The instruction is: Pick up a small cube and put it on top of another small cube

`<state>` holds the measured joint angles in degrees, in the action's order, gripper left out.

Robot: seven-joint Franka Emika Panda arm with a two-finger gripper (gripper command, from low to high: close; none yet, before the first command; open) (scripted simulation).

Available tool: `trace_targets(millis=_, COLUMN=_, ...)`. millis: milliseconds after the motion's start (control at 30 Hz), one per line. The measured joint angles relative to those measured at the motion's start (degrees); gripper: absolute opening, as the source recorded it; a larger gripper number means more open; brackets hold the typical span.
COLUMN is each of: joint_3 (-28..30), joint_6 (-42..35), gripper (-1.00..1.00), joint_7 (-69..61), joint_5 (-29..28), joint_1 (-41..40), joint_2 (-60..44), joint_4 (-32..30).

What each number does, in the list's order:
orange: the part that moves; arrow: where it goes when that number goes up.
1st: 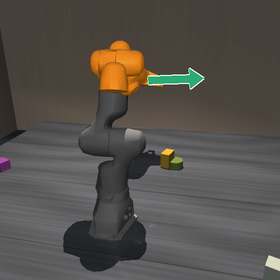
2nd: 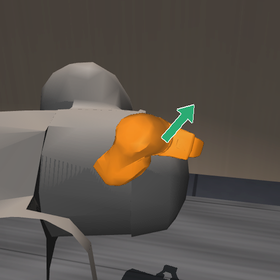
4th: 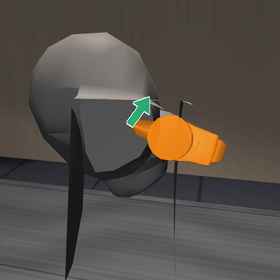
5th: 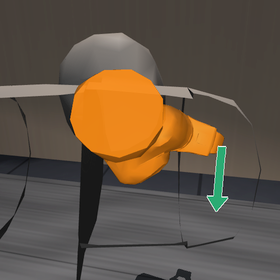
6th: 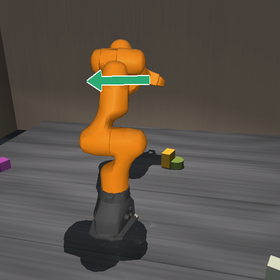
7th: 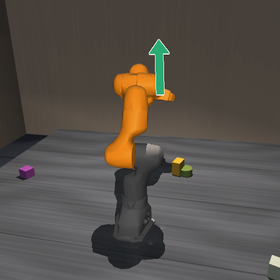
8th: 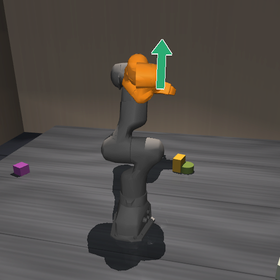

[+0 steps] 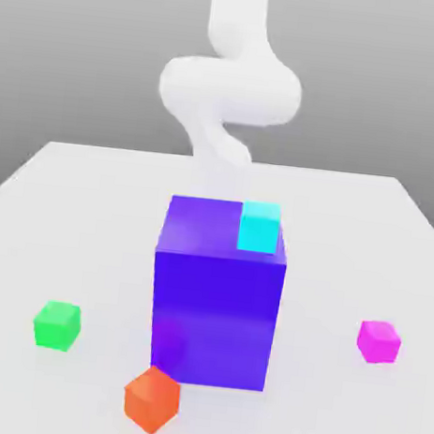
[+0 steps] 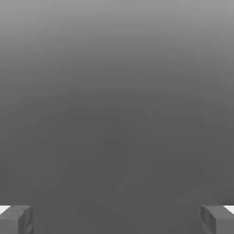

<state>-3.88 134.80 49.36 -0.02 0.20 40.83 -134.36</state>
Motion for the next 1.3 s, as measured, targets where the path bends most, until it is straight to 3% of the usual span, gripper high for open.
trace_targets(millis=467, joint_3=-22.14, joint_6=17.58, gripper=0.0, joint_7=23.61, joint_5=-4.38, joint_1=3.49, joint_2=-29.25, joint_4=-14.82)
trace_targets(millis=700, joint_3=-28.31, joint_6=26.06, gripper=0.0, joint_7=37.5, joint_5=-9.7, joint_1=10.19, joint_2=-44.27, joint_4=-22.05)
trace_targets(millis=833, joint_3=-23.44, joint_6=30.27, gripper=0.0, joint_7=44.57, joint_5=-17.07, joint_1=14.66, joint_2=-50.92, joint_4=-21.91)
trace_targets(millis=1033, joint_3=-10.24, joint_6=36.34, gripper=0.0, joint_7=53.79, joint_5=-28.98, joint_1=25.28, joint_2=-59.56, joint_4=-19.53)
trace_targets(millis=1067, joint_3=-8.92, joint_6=36.94, gripper=-1.0, joint_7=54.75, joint_5=-30.27, joint_1=26.32, joint_2=-60.45, joint_4=-19.26)
trace_targets(millis=1300, joint_3=-8.98, joint_6=37.03, gripper=-1.0, joint_7=54.8, joint_5=-30.3, joint_1=26.26, joint_2=-60.41, joint_4=-19.27)
